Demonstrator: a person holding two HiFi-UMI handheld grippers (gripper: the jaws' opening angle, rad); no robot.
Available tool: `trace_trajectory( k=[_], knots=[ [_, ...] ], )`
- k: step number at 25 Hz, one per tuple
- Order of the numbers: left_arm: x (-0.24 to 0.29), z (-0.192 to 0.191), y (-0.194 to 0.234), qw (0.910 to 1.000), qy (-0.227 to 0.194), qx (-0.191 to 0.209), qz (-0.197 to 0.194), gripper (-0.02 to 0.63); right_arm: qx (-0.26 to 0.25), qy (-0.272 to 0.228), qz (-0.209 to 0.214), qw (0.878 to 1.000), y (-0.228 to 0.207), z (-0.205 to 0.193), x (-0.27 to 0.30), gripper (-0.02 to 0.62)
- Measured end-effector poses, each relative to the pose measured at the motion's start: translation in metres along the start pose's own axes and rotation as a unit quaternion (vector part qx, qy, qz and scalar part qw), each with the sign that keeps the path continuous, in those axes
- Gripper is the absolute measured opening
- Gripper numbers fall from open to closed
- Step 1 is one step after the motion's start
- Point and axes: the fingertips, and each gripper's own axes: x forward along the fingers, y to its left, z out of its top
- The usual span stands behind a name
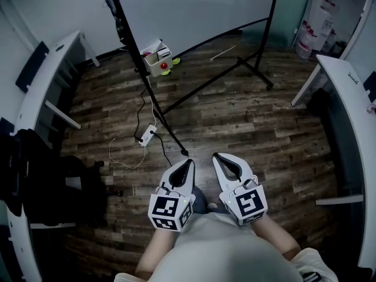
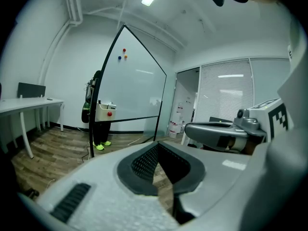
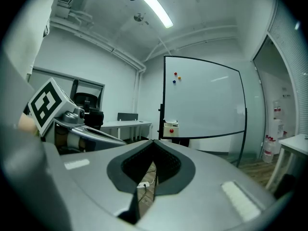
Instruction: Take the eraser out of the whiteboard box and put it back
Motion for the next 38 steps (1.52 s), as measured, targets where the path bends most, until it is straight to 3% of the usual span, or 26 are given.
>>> trace_trajectory(
  k=[38],
  knots=[
    [0.121,0.072,0.144,1.0,0.0,-0.007,-0.002,0.002,0.005,0.001,0.009,1.0,-0.068,0.031,0.186,0.006]
  ],
)
